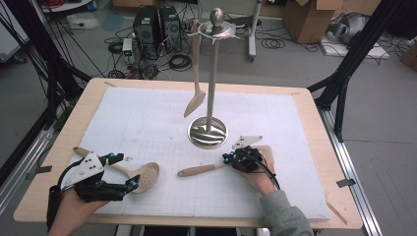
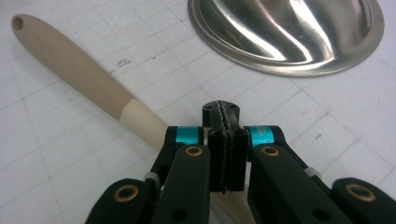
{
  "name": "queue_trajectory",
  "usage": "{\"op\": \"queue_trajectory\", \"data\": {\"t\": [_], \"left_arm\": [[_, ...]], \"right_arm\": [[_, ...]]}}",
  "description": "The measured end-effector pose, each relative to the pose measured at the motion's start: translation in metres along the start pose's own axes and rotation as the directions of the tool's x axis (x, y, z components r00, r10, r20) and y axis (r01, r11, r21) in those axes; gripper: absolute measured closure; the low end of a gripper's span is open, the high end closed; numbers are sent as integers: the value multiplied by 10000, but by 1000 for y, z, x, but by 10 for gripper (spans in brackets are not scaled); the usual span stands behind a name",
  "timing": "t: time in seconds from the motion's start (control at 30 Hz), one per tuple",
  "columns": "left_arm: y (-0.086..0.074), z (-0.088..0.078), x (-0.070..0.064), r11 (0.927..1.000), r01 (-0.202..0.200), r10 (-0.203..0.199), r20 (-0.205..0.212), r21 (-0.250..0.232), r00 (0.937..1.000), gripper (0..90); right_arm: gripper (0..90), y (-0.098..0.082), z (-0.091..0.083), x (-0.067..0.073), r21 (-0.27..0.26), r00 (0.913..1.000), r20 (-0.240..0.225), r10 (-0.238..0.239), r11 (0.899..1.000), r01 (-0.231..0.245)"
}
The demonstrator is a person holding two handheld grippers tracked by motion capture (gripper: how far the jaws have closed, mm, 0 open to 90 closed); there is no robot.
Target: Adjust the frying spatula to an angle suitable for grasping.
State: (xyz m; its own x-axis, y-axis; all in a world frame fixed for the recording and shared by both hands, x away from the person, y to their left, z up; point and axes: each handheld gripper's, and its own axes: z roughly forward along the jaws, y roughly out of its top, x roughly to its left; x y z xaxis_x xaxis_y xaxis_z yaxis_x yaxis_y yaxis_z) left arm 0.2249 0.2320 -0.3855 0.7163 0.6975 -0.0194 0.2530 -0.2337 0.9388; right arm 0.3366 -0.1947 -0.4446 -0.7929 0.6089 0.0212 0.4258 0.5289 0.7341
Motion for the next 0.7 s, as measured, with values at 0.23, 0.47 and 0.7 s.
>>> {"op": "queue_trajectory", "data": {"t": [0.23,0.47,0.7], "left_arm": [[1,5,-1,10000,-34,34,112,5,9999,124],[2,7,-1,10000,-34,33,152,26,9999,124],[3,11,-2,10000,-70,69,216,52,9997,124]], "right_arm": [[900,-7,-8,5,72,9998,128,-145,9999,144],[900,-15,-17,9,87,9997,154,-177,9998,175],[900,-19,-24,14,298,9993,264,-275,9992,267]]}}
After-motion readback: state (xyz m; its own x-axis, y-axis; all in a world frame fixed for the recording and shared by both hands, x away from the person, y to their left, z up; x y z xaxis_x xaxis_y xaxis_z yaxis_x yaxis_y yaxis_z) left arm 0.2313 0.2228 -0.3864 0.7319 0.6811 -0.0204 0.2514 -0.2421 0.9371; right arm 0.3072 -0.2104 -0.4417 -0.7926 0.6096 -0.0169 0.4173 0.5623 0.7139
